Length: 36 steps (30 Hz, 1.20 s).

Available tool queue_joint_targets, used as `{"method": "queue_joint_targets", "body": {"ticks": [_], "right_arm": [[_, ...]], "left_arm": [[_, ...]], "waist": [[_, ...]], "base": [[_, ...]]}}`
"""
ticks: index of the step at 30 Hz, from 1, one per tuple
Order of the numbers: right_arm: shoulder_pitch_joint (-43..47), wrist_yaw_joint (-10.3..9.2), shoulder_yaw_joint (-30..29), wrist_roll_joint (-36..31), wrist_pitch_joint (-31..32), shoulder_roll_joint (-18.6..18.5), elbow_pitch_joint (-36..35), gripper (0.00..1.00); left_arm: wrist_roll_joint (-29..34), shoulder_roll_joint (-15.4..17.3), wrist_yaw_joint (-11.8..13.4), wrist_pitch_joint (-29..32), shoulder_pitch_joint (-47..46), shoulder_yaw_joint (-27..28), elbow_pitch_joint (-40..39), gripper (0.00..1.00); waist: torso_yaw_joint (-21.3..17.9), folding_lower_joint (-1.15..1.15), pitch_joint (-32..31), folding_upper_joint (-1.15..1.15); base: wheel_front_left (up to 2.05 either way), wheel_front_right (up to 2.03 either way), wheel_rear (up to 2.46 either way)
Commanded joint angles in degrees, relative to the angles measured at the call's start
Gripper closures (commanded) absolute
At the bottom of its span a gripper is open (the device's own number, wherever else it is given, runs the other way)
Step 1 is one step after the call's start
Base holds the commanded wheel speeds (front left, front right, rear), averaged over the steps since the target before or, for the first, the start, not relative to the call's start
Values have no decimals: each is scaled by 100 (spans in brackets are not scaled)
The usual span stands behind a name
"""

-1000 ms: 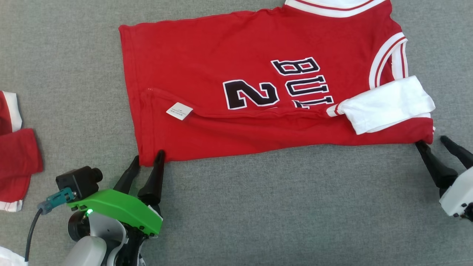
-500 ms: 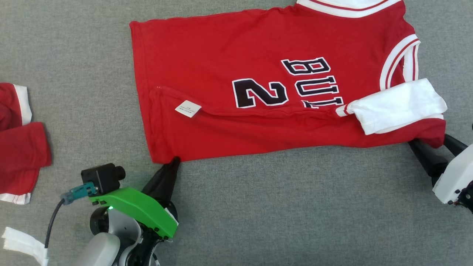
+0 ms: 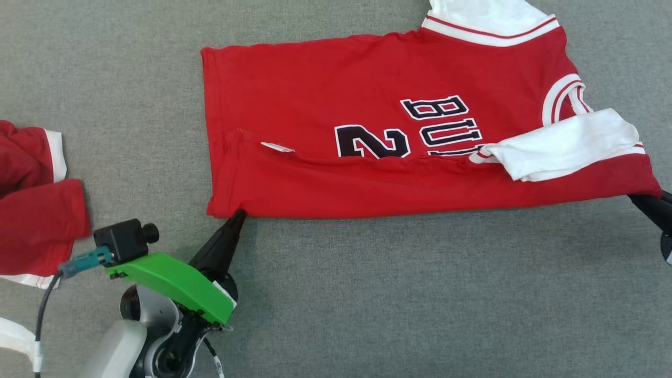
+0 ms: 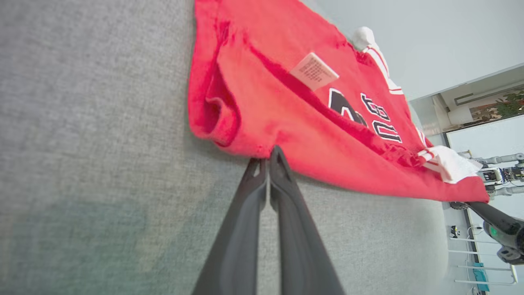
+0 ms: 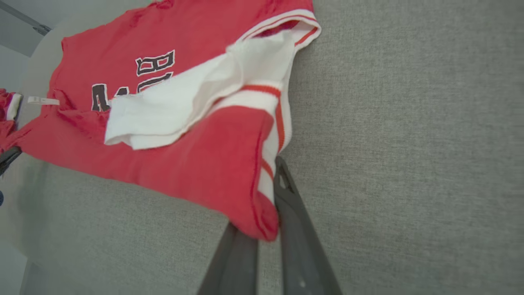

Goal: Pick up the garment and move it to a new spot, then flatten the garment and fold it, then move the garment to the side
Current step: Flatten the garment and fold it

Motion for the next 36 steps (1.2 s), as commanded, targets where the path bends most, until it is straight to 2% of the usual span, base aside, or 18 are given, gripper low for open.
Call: {"method": "queue_joint_targets", "body": {"ticks": [1, 7, 13, 19, 22, 26, 27, 28, 29, 30, 33, 36], "right_arm": [[32, 0, -103, 169, 167, -109, -45, 100], [164, 0, -676, 961, 1103, -556, -273, 100], [593, 1, -1175, 1356, 1919, -801, -455, 100], [1263, 1, -1402, 1207, 2220, -623, -628, 100], [1677, 1, -1452, 1079, 2234, -456, -674, 100], [2175, 1, -1459, 771, 2026, -207, -643, 100], [2274, 1, -1424, 649, 1952, -179, -606, 100], [2392, 1, -1351, 481, 1855, -166, -569, 42], [2461, 0, -1307, 300, 1780, -200, -522, 0], [2511, -1, -1247, 121, 1690, -245, -493, 0], [2418, 0, -1301, -146, 1381, -312, -554, 0], [2062, 0, -1479, -216, 1064, -415, -794, 0]], "left_arm": [[-91, 59, -20, -26, 23, 107, -155, 100], [-115, 292, 166, 38, 303, 239, -1121, 100], [-21, 453, 431, 128, 806, 116, -1928, 100], [73, 435, 643, 36, 1486, -136, -2148, 100], [170, 406, 710, -80, 1834, -268, -1945, 100], [155, 206, 695, -312, 2146, -392, -1519, 100], [175, 153, 702, -354, 2179, -422, -1407, 82], [206, 76, 716, -407, 2203, -460, -1277, 57], [290, 82, 726, -420, 2197, -515, -1176, 14], [367, 98, 705, -421, 2175, -585, -1067, 0], [291, -7, 694, -480, 2210, -610, -1005, 0], [525, 228, 915, -513, 2205, -490, -1141, 0]], "waist": [[15, 0, -138, 0], [62, 0, -431, 0], [85, 0, -698, 0], [59, 0, -779, 0], [36, 0, -747, 0], [14, 0, -622, 0], [14, 0, -600, 0], [16, 0, -577, 0], [14, 0, -564, 0], [0, 0, -545, 0], [-41, 0, -497, 0], [-114, 0, -418, 0]], "base": [[0, 0, 0], [0, 0, 0], [0, 0, 0], [0, 0, 0], [0, 0, 0], [0, 0, 0], [0, 0, 0], [0, 0, 0], [0, 0, 0], [0, 0, 0], [0, 0, 0], [0, 0, 0]]}}
